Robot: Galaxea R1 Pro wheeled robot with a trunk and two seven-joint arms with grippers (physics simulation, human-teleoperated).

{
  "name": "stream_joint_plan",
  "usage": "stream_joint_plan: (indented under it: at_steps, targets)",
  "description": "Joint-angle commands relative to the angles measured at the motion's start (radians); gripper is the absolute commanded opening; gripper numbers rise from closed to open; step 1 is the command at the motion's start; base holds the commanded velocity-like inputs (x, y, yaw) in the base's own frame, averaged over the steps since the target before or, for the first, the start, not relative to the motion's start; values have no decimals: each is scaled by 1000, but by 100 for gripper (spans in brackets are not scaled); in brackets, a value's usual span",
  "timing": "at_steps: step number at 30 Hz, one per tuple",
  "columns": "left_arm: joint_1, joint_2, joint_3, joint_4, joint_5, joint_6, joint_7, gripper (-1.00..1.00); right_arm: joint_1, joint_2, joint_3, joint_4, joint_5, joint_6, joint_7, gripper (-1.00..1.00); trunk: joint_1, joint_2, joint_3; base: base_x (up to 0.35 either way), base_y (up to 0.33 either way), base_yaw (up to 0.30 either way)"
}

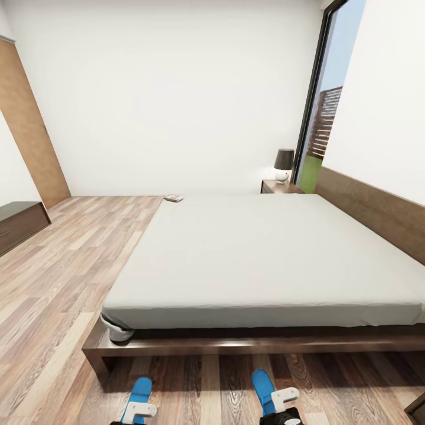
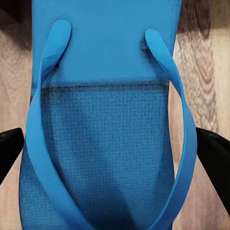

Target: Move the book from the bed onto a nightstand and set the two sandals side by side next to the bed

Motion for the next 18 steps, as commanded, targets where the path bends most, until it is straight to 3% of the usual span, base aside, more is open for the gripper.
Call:
stream_joint_plan:
  at_steps: [1, 5, 9, 13, 18]
  targets:
    - [0, 1, -9, -3, 8, 4, 6, -100, 0, -1, 7, -3, -2, 5, -5, -100, 4, -8, -4, 0, 0, 0]
    - [0, 1, -9, -3, 8, 0, 6, -100, -1, -15, 5, -8, -3, 5, 26, -100, 19, -36, -17, 0, 0, 0]
    - [0, 2, -9, -3, 8, -12, 6, -100, -2, -56, -1, -10, -5, 6, 128, -100, 35, -64, -29, 0, 0, 0]
    - [0, 2, -9, -3, 8, -18, 6, -100, -2, -87, -86, -10, -4, 10, 183, -100, 50, -92, -42, 0, 0, 0]
    - [-1, 2, -9, -3, 8, -18, 6, -100, -2, -94, -133, -11, -2, 15, 196, -100, 69, -127, -57, 0, 0, 0]
